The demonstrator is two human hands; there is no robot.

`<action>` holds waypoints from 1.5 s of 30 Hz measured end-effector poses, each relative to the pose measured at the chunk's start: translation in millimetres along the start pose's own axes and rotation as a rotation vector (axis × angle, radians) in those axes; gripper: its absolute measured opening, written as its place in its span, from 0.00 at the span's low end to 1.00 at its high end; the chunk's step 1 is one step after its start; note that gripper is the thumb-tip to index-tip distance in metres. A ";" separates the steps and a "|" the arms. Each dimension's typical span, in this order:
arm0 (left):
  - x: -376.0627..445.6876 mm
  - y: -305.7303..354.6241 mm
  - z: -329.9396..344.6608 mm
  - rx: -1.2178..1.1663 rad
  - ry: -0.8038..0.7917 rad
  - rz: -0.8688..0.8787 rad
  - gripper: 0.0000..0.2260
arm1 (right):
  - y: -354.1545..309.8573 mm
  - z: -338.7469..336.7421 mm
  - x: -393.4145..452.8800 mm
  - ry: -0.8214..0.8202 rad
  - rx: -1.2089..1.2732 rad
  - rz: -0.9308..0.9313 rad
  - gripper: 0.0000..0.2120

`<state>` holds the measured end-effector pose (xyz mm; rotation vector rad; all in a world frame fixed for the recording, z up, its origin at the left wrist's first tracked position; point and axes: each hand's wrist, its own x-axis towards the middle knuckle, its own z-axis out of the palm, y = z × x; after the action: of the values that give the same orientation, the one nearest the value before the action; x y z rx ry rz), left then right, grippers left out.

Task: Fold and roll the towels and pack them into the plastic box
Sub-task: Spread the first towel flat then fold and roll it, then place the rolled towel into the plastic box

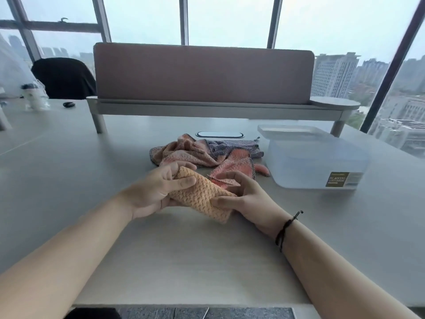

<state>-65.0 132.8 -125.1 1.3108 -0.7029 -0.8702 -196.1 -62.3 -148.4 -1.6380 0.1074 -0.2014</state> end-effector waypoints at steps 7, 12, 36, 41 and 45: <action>51.5 10.8 33.9 0.151 -0.060 0.043 0.11 | -6.0 -15.3 4.9 0.035 0.105 0.066 0.28; 77.2 -5.9 43.1 0.267 0.089 0.182 0.12 | -3.0 -13.2 7.8 0.179 0.007 0.053 0.32; 93.0 -41.0 57.6 0.672 0.329 0.485 0.08 | -72.3 -185.2 67.0 0.544 -0.941 0.402 0.21; 95.1 -40.8 54.6 0.717 0.342 0.476 0.08 | -74.4 -177.4 83.7 0.315 -1.119 0.578 0.14; 96.1 -41.9 53.7 0.728 0.335 0.473 0.08 | -75.3 -168.1 83.3 0.183 -1.345 0.589 0.23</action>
<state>-66.9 21.1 -162.8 1.7665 -1.0508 0.0185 -151.3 -236.8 -56.7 -2.8010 1.0272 0.2519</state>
